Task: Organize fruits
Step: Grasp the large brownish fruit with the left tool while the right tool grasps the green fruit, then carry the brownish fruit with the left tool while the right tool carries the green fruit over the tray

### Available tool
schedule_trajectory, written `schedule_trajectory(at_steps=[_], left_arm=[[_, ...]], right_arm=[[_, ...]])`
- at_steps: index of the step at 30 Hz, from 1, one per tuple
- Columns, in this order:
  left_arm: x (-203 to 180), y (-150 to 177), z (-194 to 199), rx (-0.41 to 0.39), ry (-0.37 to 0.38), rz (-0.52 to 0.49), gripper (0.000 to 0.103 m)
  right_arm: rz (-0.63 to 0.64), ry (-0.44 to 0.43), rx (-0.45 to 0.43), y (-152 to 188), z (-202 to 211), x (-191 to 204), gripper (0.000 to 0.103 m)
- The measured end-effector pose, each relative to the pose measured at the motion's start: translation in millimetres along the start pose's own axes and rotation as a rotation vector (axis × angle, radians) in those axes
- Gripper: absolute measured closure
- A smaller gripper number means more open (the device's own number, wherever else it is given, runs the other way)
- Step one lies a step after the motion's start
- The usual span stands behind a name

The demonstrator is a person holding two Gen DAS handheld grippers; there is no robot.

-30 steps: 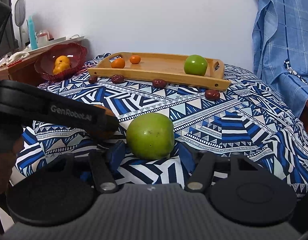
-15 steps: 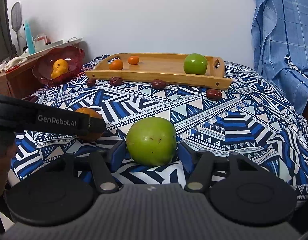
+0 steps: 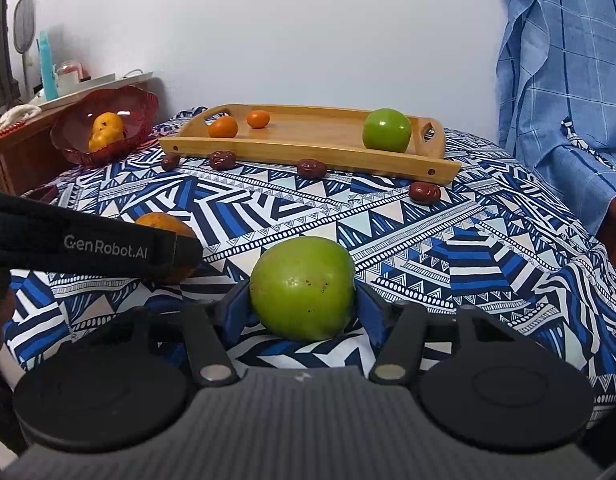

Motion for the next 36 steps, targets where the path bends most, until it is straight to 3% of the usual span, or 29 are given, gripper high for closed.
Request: schedule_trajectory(at_steps=[4,8,18,31,36], left_arm=[[0,0,-1,-0.005,-0.005,-0.004,0.055],[0,-1,-2,-0.008,-0.008,-0.008,0.055],[7,-11,-8,-0.019,-0.014,-0.021,0.055],[30,-87,-25,-0.152,-0.024,-0.019,0.055],[40,-117,-51,-0.158,-0.019,0.019,0.055]], right_arm=[[-0.006,0.005,0.003,0,-3,0,0.035],[-0.002,0.008,0.0,1,-2,0,0.043],[-0.01,0.009,-0.011,-4,2,-3,0.045],[-0.093,-0.012,-0.121,-74,-11,-40,0.045],[-0.108,-0.017,-0.137,-102,-34,-53,0.045]])
Point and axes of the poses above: each gripper's, at about its wrist camera, not at the fingertips, and z roughly against the way its jaws point, x to its left, y to its underside, the point moved 8 cm from there along -z, roughly the way its jaws point, and after that the axes turned 7 degrees about -y, right-handed, at the moved point
